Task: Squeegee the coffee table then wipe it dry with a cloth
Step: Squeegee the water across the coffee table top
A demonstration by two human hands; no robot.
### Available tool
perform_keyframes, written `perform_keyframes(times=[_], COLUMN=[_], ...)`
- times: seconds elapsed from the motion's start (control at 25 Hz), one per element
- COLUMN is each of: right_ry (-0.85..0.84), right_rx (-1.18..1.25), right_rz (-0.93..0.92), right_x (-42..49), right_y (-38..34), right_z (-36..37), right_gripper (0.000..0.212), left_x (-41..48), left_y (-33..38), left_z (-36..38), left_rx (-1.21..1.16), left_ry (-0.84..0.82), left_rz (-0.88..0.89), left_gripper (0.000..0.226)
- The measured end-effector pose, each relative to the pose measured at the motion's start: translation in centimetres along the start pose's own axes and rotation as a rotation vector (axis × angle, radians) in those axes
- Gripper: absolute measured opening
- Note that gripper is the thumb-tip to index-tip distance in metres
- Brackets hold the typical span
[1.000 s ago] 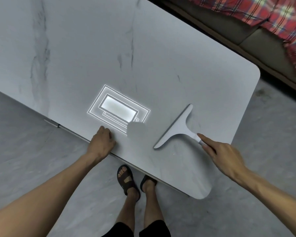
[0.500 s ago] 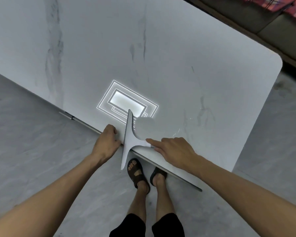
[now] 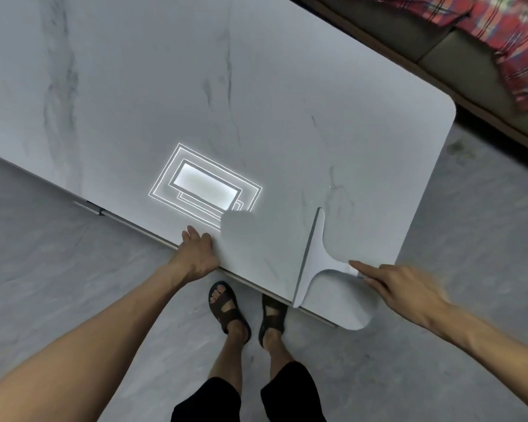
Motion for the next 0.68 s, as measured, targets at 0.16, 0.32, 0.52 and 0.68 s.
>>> perform_keyframes(times=[0.16, 0.32, 0.52, 0.68], right_ry=[0.014, 0.018, 0.103, 0.079], right_rx=[-0.002, -0.103, -0.173, -0.147], right_rz=[-0.188, -0.479, -0.514, -0.456], right_x=[1.2, 4.3, 5.3, 5.2], right_y=[-4.9, -11.1, -8.1, -1.5], right_z=[-0.7, 0.5, 1.6, 1.5], right_gripper=[0.046, 0.042, 0.041, 0.041], left_x=[0.1, -0.1, -1.0, -2.5], left_y=[0.1, 0.4, 2.0, 6.5], left_z=[0.0, 0.3, 1.5, 6.1], left_rx=[-0.034, -0.025, -0.020, 0.013], left_ry=[-0.020, 0.021, 0.213, 0.373], left_rz=[-0.014, -0.038, -0.099, 0.001], left_gripper=[0.048, 0.050, 0.047, 0.024])
Point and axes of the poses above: each hand's wrist, its own x-axis towards the middle knuckle, its own z-axis out of the palm, y = z × x, the point moved 2 cm from there along x, towards the middle knuckle, and after that the axes turned 6 degrees about -y, right-handed, at the moved point
